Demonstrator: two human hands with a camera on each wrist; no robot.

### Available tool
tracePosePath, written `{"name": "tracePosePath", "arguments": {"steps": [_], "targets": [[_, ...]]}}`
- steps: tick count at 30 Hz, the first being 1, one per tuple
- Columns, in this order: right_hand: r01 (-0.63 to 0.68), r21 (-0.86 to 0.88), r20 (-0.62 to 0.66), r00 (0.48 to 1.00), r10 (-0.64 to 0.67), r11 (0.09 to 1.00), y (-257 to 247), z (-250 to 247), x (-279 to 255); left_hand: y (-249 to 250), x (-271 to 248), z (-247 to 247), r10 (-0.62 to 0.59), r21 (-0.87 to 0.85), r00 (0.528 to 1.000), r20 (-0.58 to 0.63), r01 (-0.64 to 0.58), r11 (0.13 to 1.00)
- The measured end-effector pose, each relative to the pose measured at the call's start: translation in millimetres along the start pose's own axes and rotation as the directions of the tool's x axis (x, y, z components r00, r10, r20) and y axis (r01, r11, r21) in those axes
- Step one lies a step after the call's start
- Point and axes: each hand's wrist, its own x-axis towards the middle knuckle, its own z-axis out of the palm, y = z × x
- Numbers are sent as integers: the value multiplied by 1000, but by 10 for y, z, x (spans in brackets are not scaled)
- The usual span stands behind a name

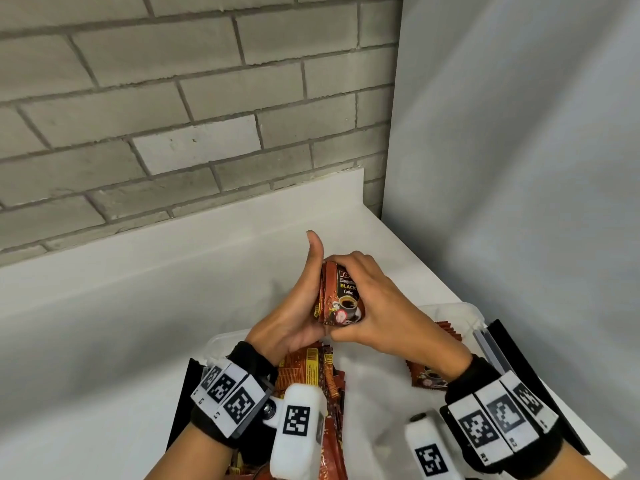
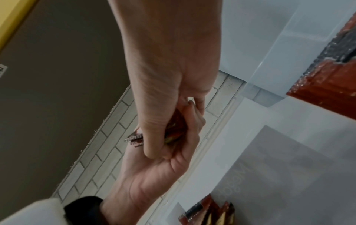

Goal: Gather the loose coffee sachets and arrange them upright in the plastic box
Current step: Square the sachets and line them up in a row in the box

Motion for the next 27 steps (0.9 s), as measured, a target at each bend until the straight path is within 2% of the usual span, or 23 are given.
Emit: {"name": "tracePosePath", "arguments": {"steps": [5, 7, 9, 11, 12, 15, 18, 22, 27], "targets": [[-37, -4, -117, 992, 36, 999, 54, 6, 25, -1, -16, 6, 40, -11, 996, 83, -39, 999], [-51, -21, -102, 994, 48, 999, 68, 9, 25, -10, -7, 4, 35, 35, 996, 79, -38, 999], [-70, -16, -34, 997, 70, 997, 63, -26, 19, -24, 20, -27, 54, 81, 997, 48, -57, 995], [-131, 47, 36, 991, 129, 990, 22, -128, 19, -28, 23, -44, 82, 110, 996, 45, -86, 990], [-164, 89, 28, 986, 162, 982, 7, -198, 16, -35, 15, -49, 94, 114, 994, 57, -100, 988], [-235, 203, -81, 964, 255, 951, 9, -441, -3, -55, -14, -16, 90, 153, 990, 111, -107, 982], [-312, 141, -36, 947, 320, 940, 4, -665, -62, -95, -6, 15, 54, 207, 994, 91, -72, 976], [-341, 36, 57, 939, 338, 939, 3, -779, -138, -147, 43, 45, 25, 254, 1000, 16, -28, 967], [-399, -66, 92, 910, 403, 915, 47, -824, -194, -175, 55, 97, 7, 305, 1000, 21, -13, 952]]}}
